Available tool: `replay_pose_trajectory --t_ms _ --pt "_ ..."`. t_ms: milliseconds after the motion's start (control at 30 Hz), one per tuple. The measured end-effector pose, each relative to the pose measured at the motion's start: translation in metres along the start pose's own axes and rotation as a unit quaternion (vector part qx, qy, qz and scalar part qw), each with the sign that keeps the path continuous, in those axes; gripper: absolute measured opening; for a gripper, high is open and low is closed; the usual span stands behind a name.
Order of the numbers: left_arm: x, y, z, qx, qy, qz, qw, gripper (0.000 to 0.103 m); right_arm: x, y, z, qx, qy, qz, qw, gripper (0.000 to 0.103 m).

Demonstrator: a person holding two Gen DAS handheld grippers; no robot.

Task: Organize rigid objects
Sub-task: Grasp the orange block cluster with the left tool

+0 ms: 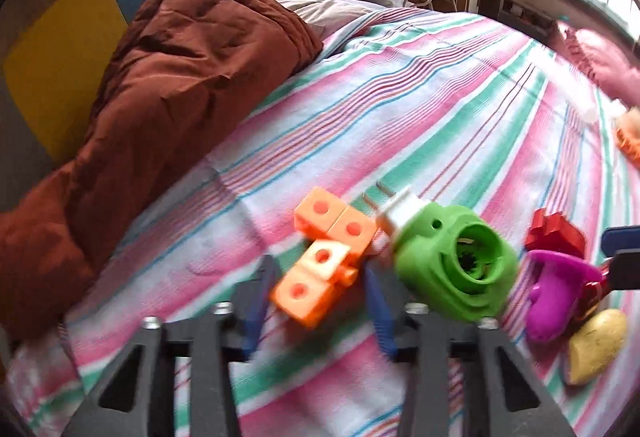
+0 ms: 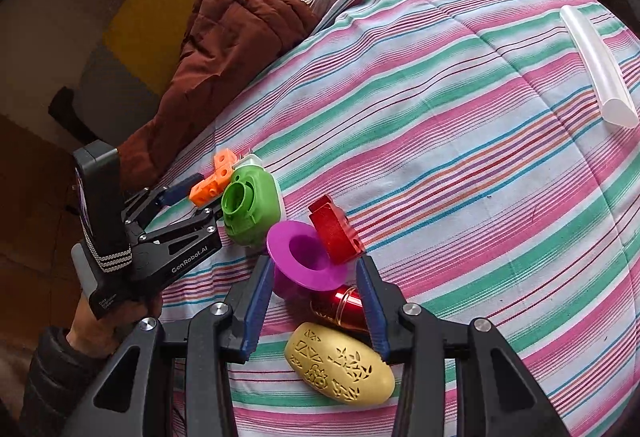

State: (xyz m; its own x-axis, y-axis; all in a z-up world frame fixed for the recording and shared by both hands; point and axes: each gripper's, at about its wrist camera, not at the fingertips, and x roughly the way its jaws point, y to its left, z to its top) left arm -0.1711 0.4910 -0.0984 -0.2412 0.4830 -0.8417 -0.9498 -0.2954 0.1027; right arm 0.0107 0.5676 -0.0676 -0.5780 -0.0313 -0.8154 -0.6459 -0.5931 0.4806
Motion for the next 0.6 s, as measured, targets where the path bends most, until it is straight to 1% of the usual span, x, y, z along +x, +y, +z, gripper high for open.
replay_pose_trajectory --t_ms 67,200,300,367,467,600 --pt "-0.005 -0.005 -0.006 -0.007 -0.001 0.012 0.9999 0.041 0.000 -0.001 0.000 0.000 -0.002 -0.005 1.000 0.043" --pt "-0.020 -0.011 -0.027 -0.054 -0.002 0.021 0.9983 0.040 -0.001 -0.001 0.002 -0.001 -0.007 -0.012 1.000 0.043" --pt "-0.033 -0.016 -0.046 -0.087 -0.001 0.035 0.9956 0.040 -0.003 -0.003 0.003 -0.003 -0.015 -0.018 1.000 0.043" --pt "-0.044 -0.022 -0.059 -0.099 -0.002 0.049 0.9939 0.040 -0.004 -0.004 0.005 0.000 -0.019 -0.017 1.000 0.043" --pt "-0.060 -0.025 -0.083 -0.136 0.001 0.052 0.9894 0.040 -0.007 -0.005 0.007 -0.001 -0.029 -0.018 0.999 0.043" --pt "-0.078 -0.036 -0.112 -0.171 0.001 0.059 0.9835 0.040 -0.007 -0.003 0.008 -0.007 -0.032 -0.015 0.999 0.043"
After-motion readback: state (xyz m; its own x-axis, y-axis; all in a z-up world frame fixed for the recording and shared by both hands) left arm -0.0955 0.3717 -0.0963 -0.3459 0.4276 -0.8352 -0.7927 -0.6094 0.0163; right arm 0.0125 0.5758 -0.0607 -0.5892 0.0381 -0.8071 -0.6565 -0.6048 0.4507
